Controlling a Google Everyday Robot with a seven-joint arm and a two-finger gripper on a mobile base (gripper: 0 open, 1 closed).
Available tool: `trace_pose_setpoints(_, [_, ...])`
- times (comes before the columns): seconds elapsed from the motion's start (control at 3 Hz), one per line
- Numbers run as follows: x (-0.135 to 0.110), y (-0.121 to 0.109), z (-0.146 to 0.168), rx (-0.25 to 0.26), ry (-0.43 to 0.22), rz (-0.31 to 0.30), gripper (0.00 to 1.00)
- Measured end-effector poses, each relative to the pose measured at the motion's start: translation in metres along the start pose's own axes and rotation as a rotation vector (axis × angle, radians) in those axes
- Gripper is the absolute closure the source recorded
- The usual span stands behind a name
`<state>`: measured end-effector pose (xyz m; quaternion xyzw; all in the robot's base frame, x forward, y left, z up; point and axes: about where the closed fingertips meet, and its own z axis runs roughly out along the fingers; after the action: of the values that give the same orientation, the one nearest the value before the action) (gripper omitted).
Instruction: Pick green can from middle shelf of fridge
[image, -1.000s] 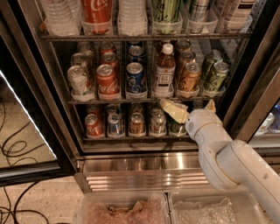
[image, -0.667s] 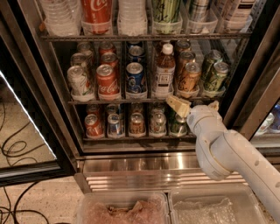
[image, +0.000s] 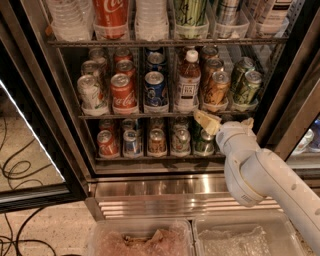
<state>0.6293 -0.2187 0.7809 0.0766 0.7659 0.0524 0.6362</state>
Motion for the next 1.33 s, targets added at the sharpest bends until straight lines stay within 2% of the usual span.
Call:
trace_pose_setpoints(0.33, [-0.0014, -0.0043, 0.0005, 0.061, -0.028, -0.028, 0.00])
trace_pose_setpoints(0.67, [-0.0058, -0.0010, -0.0040, 0.211, -0.132, -0.078, 0.00])
trace_pose_setpoints(1.0, [-0.0051, 0.0001, -0.0036, 0.207, -0.129, -0.076, 0.00])
trace_pose_setpoints(1.33, [-0.0051, 0.0001, -0.0036, 0.207, -0.129, -0.076, 0.13])
